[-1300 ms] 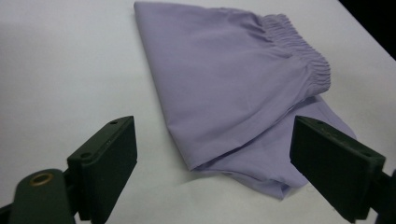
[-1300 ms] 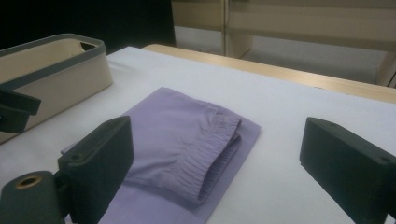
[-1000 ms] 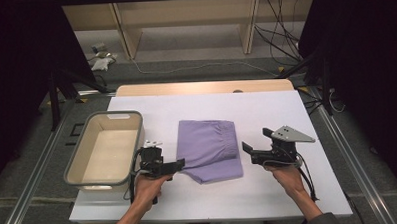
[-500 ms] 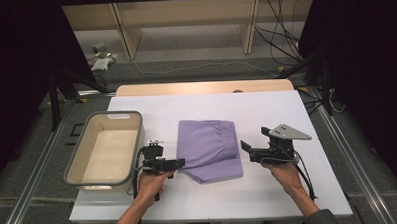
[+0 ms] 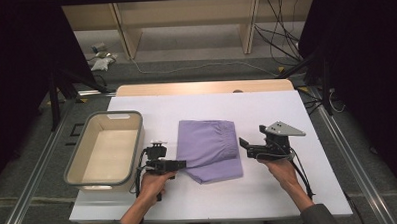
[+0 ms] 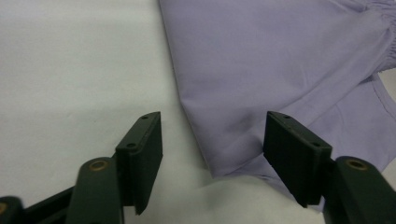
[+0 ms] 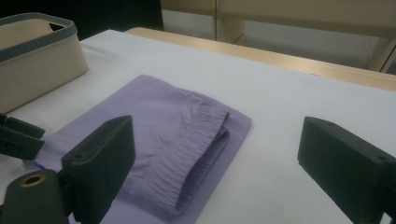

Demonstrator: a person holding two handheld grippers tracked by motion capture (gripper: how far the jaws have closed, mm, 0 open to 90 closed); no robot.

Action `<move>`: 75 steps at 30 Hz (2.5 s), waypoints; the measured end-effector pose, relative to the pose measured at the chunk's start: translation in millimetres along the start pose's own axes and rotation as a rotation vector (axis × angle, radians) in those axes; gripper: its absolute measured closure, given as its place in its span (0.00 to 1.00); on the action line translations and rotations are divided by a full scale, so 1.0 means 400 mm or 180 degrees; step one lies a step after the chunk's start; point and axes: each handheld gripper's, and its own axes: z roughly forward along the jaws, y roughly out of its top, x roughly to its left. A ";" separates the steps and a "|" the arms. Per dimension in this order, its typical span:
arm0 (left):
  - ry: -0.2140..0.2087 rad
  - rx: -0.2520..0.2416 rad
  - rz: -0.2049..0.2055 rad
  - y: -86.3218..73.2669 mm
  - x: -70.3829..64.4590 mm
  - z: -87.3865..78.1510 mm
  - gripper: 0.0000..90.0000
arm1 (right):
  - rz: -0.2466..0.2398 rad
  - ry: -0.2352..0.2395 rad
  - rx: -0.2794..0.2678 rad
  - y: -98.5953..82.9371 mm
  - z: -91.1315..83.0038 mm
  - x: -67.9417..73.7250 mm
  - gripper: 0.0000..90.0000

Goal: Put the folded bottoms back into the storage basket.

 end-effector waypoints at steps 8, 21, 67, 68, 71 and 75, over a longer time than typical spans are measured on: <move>-0.0171 0.0069 -0.0057 -0.003 0.001 0.004 0.63 | 0.0039 0.0023 0.0034 -0.001 0.013 -0.004 0.14; -0.0197 0.0025 0.0030 -0.003 -0.005 0.001 0.93 | 0.0279 0.0164 0.0339 0.028 0.077 -0.041 0.16; -0.0275 -0.0094 0.0142 0.006 -0.004 -0.014 0.96 | 0.0443 0.0232 0.1852 0.071 0.405 -0.086 0.45; -0.0278 -0.0101 0.0140 0.006 -0.004 -0.014 0.96 | 0.0513 0.0263 0.1868 0.072 0.405 -0.086 0.49; -0.0281 -0.0107 0.0143 0.006 -0.005 -0.014 0.96 | 0.0532 0.0316 0.1922 0.076 0.409 -0.081 0.65; -0.0284 -0.0122 0.0142 0.006 -0.005 -0.016 0.96 | 0.0571 0.0355 0.1935 0.076 0.412 -0.078 0.74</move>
